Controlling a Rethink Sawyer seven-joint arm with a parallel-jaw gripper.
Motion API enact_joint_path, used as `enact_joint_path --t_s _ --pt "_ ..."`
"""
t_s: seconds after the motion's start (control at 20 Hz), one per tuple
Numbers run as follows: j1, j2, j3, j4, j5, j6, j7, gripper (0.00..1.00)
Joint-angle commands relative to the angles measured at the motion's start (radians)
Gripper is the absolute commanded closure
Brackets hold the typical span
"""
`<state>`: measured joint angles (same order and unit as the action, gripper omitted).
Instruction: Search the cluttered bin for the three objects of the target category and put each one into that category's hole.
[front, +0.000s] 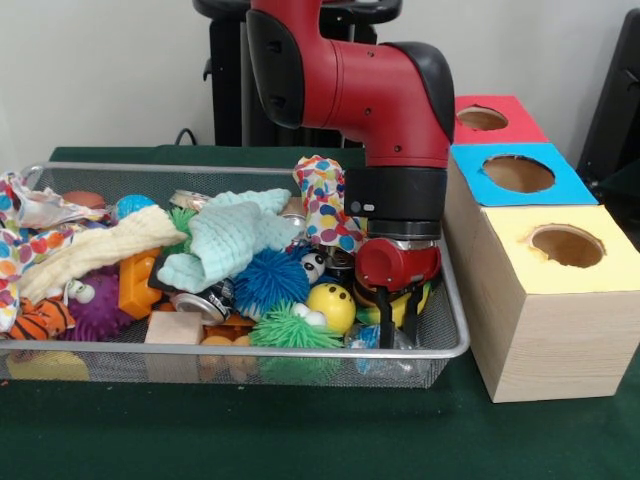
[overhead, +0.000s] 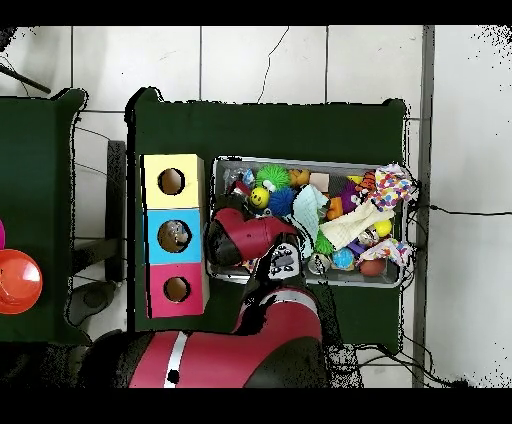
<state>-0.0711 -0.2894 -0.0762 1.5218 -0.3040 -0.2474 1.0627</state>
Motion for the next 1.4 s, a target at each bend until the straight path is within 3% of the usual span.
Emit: enact_joint_path --t_s 0.05,0.4,0.45,0.6,0.7,1.25,1.4 --pt "-0.103 -0.068 0.141 0.049 -0.088 0.182 0.106 0.0" --pt "-0.049 -0.101 0.129 0.042 -0.075 0.217 0.124 0.0" --pt "-0.078 -0.067 0.126 0.031 -0.095 0.192 0.12 0.0" --pt "-0.078 -0.06 0.122 0.028 -0.101 0.188 0.121 0.0" --pt "-0.05 -0.078 0.112 0.045 -0.093 0.188 0.134 0.0" --pt "-0.076 -0.062 0.13 0.026 -0.111 0.192 0.117 0.0" --pt "-0.068 -0.087 0.138 0.033 -0.104 0.214 0.115 0.0"
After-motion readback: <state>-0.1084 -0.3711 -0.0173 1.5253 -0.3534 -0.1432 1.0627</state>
